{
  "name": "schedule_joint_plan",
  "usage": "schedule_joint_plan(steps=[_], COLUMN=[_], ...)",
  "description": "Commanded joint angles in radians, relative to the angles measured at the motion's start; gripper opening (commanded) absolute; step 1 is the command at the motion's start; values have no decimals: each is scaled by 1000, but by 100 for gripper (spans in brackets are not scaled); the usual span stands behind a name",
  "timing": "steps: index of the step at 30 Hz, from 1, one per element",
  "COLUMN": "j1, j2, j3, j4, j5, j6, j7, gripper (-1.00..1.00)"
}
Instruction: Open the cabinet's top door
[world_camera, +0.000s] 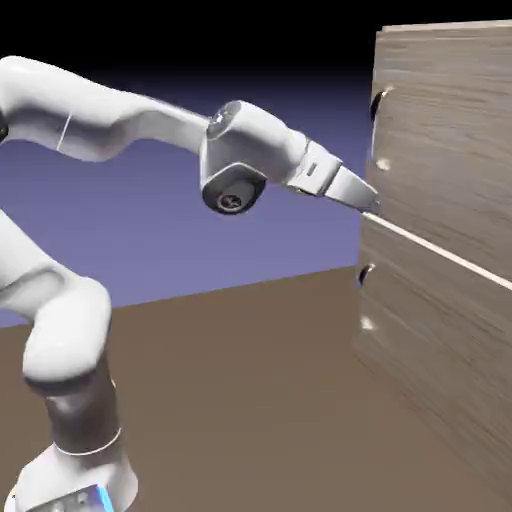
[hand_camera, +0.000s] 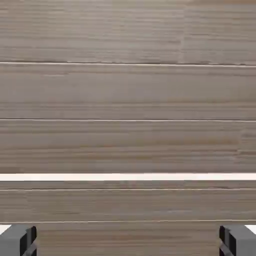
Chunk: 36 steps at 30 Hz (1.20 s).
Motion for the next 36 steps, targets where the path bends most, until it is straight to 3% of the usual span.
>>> schedule_joint_plan(steps=[1,36], j1=[-17,-610], j2=[-2,-87], j3=[18,637], j4=[13,464], j5=[44,1566], j6=[1,22], j7=[-33,-1183], gripper=[0,0])
